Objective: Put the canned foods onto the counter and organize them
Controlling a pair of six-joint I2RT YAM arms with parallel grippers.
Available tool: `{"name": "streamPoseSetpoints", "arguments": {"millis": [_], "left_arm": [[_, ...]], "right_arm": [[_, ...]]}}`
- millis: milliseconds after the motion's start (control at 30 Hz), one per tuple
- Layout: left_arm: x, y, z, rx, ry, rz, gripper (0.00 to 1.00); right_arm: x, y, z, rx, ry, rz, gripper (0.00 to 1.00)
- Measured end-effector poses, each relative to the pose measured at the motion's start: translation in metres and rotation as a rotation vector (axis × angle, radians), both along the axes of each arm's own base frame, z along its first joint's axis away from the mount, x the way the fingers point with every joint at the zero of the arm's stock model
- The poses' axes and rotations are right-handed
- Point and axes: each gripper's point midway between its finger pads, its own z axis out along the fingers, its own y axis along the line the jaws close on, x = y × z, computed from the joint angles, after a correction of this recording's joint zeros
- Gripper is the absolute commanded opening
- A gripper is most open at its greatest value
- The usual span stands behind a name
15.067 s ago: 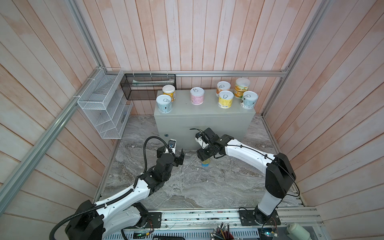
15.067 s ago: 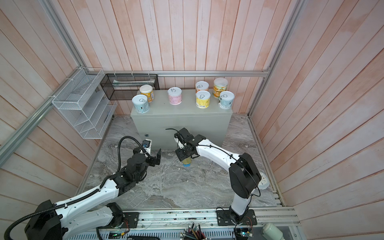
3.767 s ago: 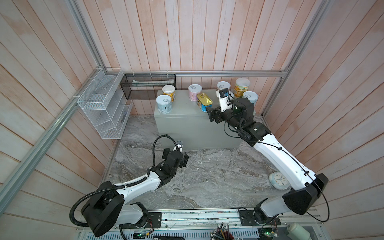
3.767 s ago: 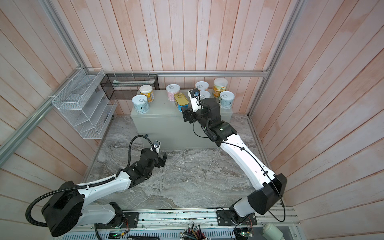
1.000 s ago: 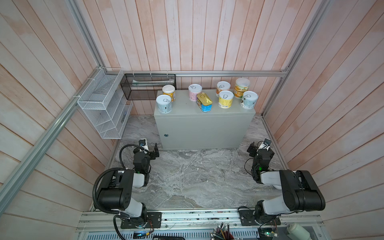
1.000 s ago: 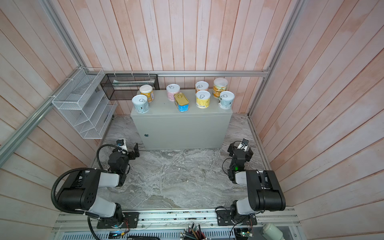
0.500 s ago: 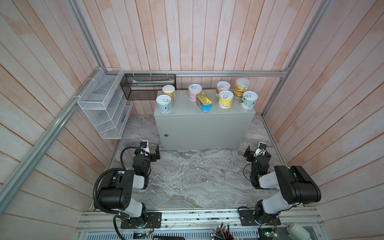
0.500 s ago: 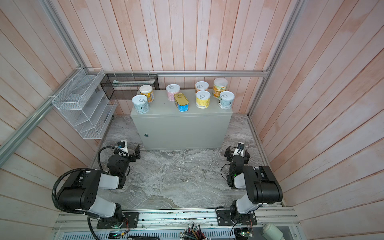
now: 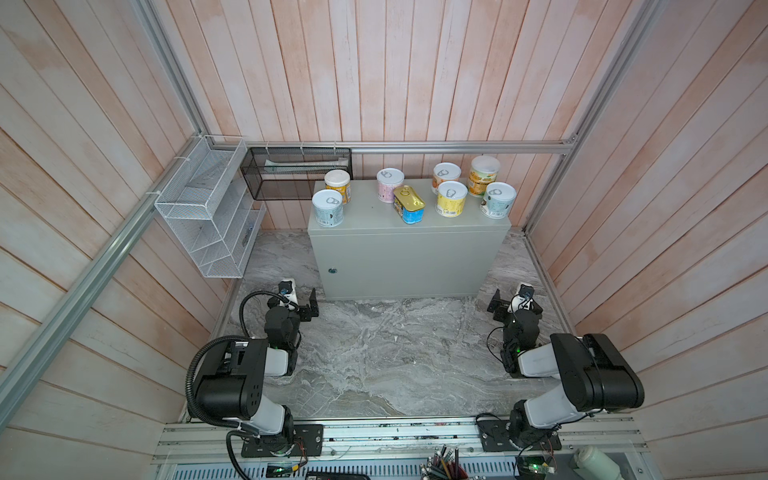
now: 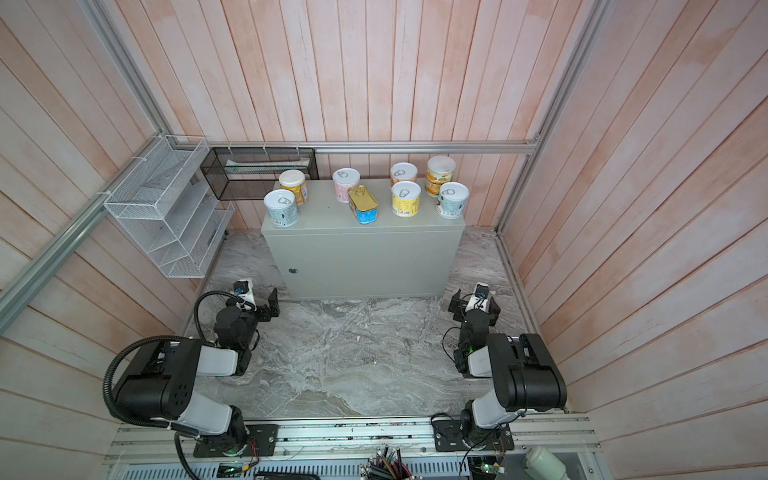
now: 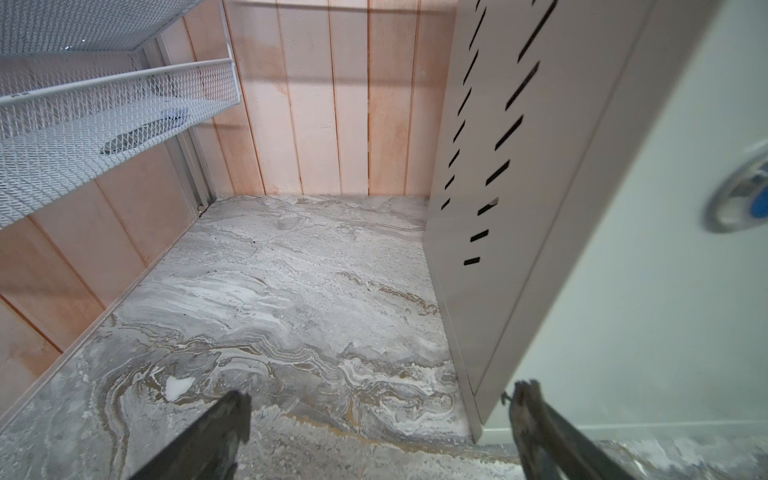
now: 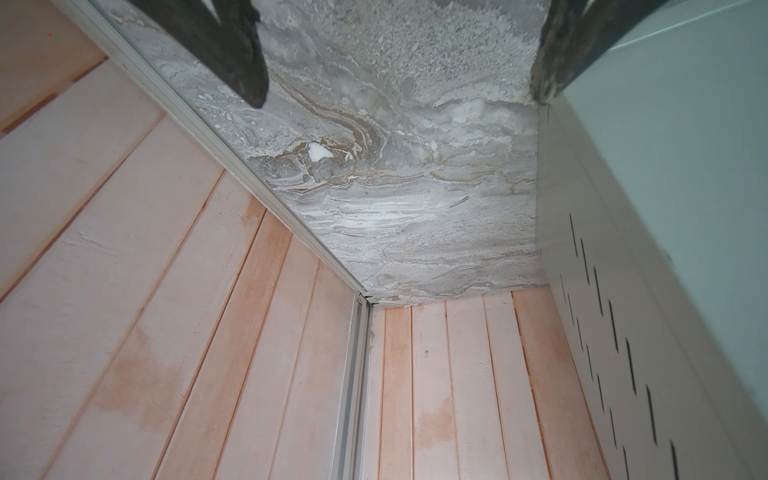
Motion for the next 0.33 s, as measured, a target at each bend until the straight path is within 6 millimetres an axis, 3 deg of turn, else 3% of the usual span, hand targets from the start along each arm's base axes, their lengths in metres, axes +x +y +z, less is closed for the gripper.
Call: {"name": "streamPoseSetpoints", "arguments": {"millis": [333], "left_arm": [[-0.0001, 0.0000, -0.0008, 0.000, 0.003, 0.000, 1.00]], "right_arm": [[0.0000, -0.0002, -0.0001, 0.000, 0.000, 0.000, 0.98]]}}
